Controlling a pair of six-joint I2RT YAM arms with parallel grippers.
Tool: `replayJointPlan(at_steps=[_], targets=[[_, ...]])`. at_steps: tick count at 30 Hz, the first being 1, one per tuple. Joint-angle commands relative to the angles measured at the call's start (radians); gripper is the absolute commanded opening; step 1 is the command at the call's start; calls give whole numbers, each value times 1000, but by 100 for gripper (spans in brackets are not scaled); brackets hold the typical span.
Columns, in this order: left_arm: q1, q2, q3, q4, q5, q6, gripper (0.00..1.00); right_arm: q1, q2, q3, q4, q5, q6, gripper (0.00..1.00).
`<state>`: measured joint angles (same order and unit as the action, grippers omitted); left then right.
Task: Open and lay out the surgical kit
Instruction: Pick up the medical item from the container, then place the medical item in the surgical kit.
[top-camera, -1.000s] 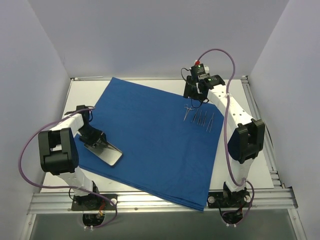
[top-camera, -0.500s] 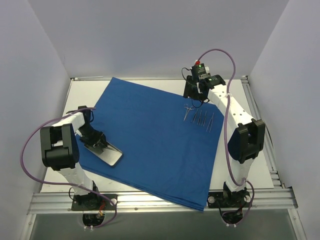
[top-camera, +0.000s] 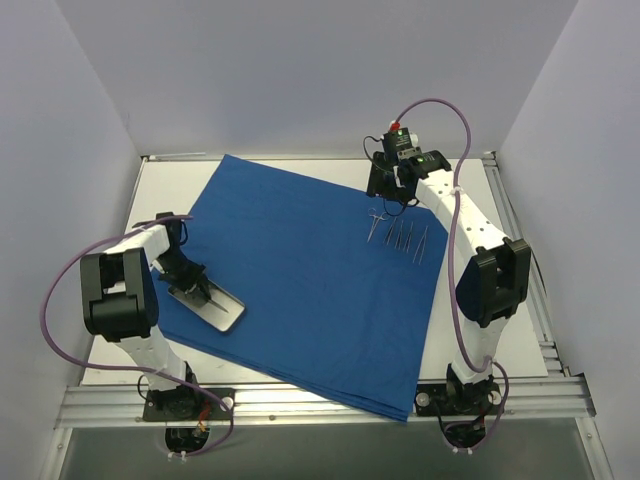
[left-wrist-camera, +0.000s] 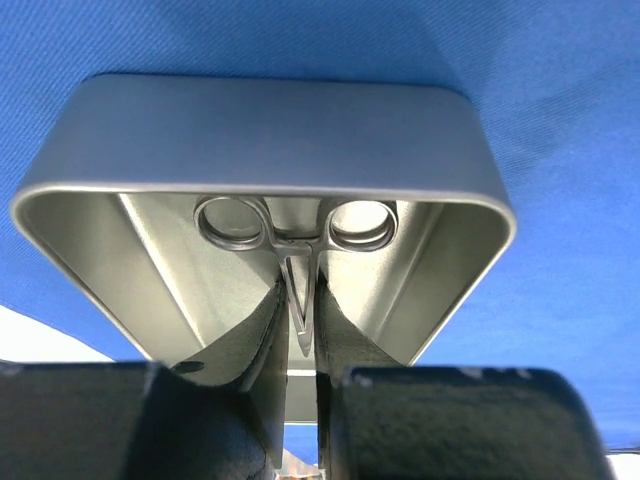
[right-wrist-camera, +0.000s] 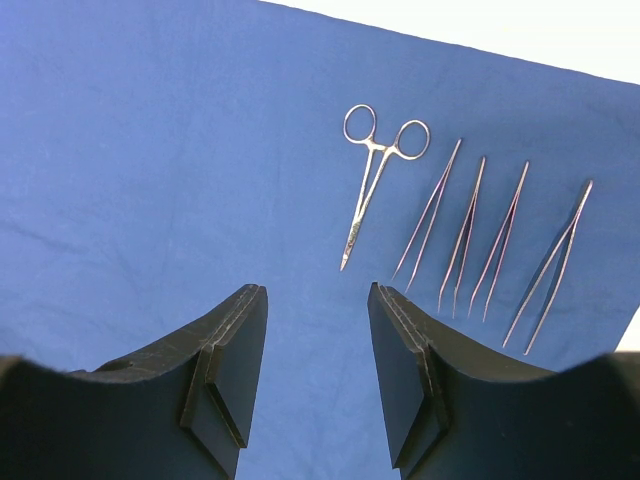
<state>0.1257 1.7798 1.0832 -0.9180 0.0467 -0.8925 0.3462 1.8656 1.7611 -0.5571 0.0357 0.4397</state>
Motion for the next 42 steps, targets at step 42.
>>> replayJointPlan(at_steps=[42], targets=[[-290,-451,118,669,735,161,2,201,-23,-115,752,-1111,252,52]])
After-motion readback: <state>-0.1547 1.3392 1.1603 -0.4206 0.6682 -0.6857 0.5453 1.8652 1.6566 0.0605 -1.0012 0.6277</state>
